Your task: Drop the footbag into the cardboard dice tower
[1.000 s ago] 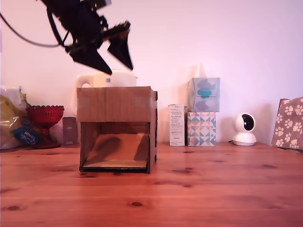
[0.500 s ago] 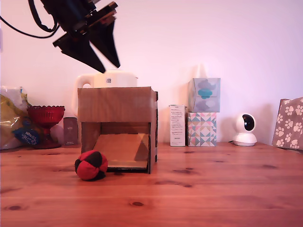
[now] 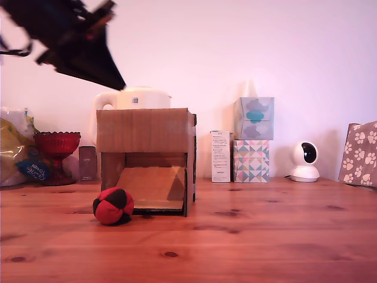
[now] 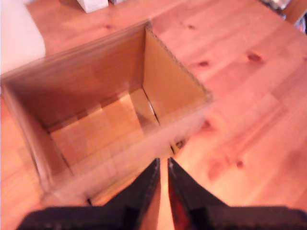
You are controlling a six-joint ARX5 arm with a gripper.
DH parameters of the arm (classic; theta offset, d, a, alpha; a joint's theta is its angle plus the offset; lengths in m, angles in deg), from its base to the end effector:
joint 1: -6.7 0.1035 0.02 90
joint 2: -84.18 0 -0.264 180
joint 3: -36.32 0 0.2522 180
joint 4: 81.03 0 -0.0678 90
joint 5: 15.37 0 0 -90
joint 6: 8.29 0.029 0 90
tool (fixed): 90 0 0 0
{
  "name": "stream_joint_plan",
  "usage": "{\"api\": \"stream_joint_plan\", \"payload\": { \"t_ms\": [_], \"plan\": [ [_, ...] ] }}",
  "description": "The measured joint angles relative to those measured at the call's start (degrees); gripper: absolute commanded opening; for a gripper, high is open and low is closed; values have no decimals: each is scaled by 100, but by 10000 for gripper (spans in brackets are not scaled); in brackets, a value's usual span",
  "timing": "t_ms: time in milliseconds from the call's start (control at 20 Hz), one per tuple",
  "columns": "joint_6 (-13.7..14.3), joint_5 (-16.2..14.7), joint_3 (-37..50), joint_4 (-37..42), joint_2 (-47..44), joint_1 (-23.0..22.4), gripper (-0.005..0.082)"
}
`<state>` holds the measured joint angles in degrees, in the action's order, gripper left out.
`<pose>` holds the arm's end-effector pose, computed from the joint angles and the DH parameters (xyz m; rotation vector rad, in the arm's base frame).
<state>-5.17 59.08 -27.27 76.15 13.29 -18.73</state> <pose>0.2374 -0.1215 0.2729 0.0971 0.5158 -0.7129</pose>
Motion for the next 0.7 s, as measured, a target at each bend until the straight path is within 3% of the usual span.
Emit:
{"api": "stream_joint_plan", "payload": {
  "t_ms": [350, 500, 700],
  "plan": [
    [-492, 256, 2522, 2159, 1344, 227, -24],
    [-748, 299, 3217, 2111, 1869, 501, -24],
    [-922, 398, 3357, 1556, 2887, 516, -24]
  ]
}}
